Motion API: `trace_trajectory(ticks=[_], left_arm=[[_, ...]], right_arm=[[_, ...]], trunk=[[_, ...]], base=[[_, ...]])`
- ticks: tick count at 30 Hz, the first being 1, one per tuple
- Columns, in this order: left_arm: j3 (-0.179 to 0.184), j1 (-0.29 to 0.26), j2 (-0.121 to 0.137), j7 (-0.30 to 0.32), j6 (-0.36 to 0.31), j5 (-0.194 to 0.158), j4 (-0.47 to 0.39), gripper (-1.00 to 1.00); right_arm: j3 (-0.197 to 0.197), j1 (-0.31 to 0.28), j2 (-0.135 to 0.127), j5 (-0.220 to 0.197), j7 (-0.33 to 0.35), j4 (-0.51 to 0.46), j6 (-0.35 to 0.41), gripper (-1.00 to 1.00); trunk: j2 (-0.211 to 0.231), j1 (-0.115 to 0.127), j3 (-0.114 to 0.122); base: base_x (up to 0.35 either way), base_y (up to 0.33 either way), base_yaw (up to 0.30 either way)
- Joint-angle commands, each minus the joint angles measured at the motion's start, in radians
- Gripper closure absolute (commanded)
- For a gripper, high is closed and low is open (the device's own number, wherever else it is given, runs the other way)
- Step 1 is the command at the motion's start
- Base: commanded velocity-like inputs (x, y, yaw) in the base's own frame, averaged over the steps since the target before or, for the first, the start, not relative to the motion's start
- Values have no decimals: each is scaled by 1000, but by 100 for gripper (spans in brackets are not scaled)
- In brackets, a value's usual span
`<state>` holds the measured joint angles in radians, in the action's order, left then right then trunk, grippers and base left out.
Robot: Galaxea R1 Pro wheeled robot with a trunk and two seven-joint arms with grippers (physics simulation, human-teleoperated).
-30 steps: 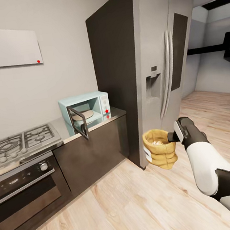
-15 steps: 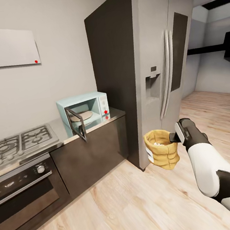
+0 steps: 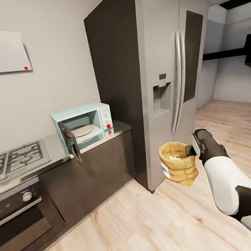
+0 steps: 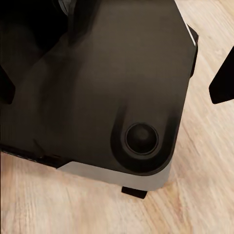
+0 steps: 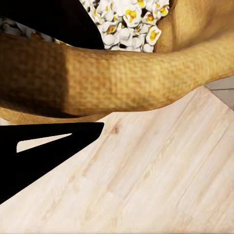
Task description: In the kitchen, take the popcorn bag from the countertop, put it into the microwave, and heat it until the popcorn is cooked so the cooked popcorn ends up inside the bag.
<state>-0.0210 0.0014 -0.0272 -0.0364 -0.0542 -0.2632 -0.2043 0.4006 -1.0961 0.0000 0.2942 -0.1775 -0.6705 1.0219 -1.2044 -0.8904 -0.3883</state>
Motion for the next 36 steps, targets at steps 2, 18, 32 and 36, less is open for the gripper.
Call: trace_trajectory(ticks=[2, 18, 32, 36], left_arm=[[-2, 0, 0, -3, -7, -5, -3, -100], [-2, 0, 0, -3, -7, -5, -3, -100], [-2, 0, -2, -4, -12, -5, -6, -100], [-2, 0, -2, -3, -13, -5, -6, -100]], right_arm=[[1, -1, -1, -4, -2, -1, 3, 100], [1, -1, -5, -9, 1, -1, 4, 100], [1, -1, -3, -10, 1, -1, 4, 100], [1, -1, -4, -10, 1, -1, 4, 100]], trunk=[[-1, 0, -1], [-1, 0, -1], [-1, 0, -1], [-1, 0, -1]], base=[[220, -213, 0], [216, -217, 204], [127, -177, 269], [0, -283, 269]])
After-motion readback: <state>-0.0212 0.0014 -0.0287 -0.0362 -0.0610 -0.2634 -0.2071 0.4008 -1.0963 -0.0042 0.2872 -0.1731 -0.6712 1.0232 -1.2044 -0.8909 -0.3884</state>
